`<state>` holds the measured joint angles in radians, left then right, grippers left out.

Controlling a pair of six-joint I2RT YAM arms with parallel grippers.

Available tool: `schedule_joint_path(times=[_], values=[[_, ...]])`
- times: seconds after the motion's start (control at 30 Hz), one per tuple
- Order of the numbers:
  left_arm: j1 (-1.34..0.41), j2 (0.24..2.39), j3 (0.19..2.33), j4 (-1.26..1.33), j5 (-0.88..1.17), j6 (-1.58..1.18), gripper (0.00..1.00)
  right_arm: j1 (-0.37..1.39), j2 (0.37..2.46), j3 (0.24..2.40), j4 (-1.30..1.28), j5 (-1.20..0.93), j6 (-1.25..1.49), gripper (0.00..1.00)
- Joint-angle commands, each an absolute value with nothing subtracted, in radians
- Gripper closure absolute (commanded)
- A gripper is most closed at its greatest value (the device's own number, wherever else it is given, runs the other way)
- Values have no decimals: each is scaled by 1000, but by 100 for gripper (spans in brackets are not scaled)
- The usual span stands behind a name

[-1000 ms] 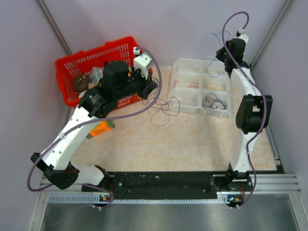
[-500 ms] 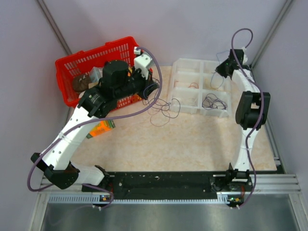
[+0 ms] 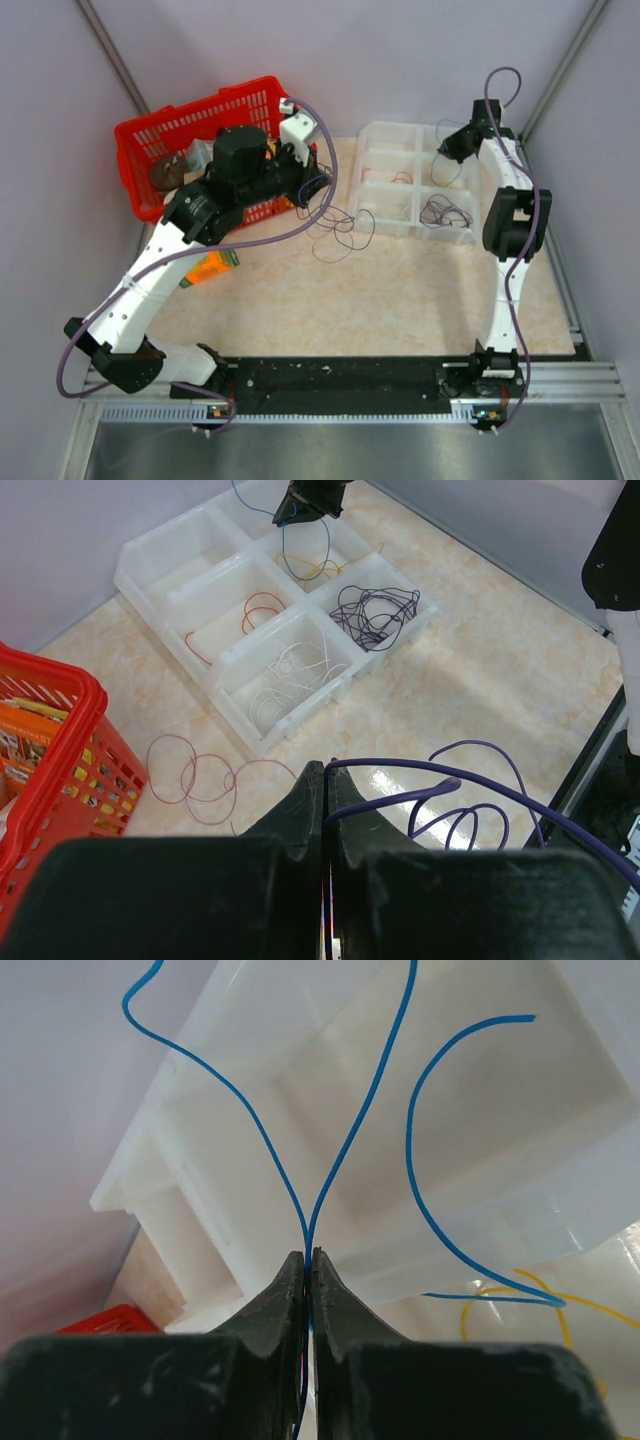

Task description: Untangle the cables

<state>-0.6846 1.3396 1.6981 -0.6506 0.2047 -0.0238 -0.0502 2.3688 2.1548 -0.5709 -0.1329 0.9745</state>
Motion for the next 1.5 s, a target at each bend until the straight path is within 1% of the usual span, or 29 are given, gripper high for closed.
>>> schedule_joint_path(times=[0.0, 0.1, 0.2, 0.33, 0.47, 0.63, 0.8, 0.97, 1.17, 1.33, 1.47], values=[[-681, 1313, 1692, -606, 215, -21, 100, -55, 2297, 2215, -601, -141, 867, 100], [-681, 1315, 1684, -603, 222, -21, 100, -60, 2220, 2207, -566, -109, 763, 100], [-681, 1318, 1677, -595, 232, -25, 100, -75, 2151, 2156, -468, -161, 732, 100], [-681, 1321, 1671, -586, 242, -28, 100, -89, 2077, 1968, -154, -230, 802, 100], [-681, 1309, 1660, -597, 236, -31, 100, -89, 2103, 1951, 24, -230, 813, 100], [-680, 1289, 1638, -595, 212, -34, 100, -89, 2174, 1927, 257, -207, 897, 100], [-680, 1286, 1644, -600, 196, -31, 100, -77, 2238, 1898, 374, -161, 851, 100], [-678, 1279, 1641, -609, 183, -28, 100, -57, 2234, 1882, 307, -152, 707, 100], [-675, 1279, 1638, -604, 184, -23, 100, -32, 2063, 1669, 308, -150, 597, 100], [-669, 1289, 1629, -591, 209, -21, 100, -20, 1985, 1615, 123, -143, 543, 100], [-669, 1295, 1628, -584, 222, -20, 100, -20, 2005, 1704, -112, -136, 529, 100]])
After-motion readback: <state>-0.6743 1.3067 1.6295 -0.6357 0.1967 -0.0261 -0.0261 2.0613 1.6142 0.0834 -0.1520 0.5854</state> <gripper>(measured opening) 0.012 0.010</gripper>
